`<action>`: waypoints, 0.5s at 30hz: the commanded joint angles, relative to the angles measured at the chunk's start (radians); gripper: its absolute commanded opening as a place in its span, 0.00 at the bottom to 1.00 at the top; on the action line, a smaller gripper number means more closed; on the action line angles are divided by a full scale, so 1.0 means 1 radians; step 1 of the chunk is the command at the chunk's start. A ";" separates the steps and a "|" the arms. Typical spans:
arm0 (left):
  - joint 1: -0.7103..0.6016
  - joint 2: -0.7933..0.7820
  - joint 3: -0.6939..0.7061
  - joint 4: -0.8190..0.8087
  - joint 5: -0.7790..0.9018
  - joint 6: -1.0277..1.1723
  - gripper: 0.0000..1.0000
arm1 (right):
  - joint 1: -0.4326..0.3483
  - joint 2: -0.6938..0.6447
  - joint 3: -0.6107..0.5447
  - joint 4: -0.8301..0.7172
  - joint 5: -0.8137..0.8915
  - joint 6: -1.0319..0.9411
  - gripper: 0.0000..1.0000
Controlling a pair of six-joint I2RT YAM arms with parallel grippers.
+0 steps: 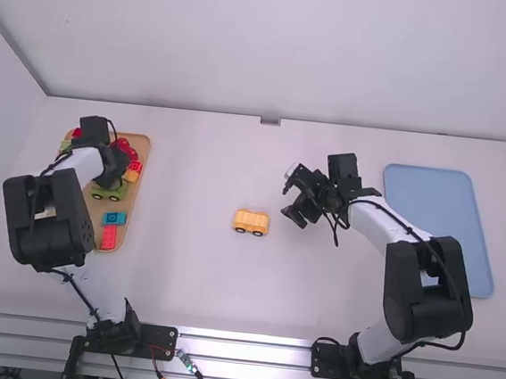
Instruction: Assemble lego blocks to make yellow taxi
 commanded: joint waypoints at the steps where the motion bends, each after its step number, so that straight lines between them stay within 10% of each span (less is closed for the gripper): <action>1: -0.003 -0.019 -0.024 0.038 0.052 0.077 0.02 | 0.000 -0.015 -0.009 -0.005 -0.005 0.001 0.99; 15: 0.013 0.003 -0.044 0.040 0.033 0.055 0.02 | 0.003 -0.015 -0.009 -0.005 -0.006 0.001 0.99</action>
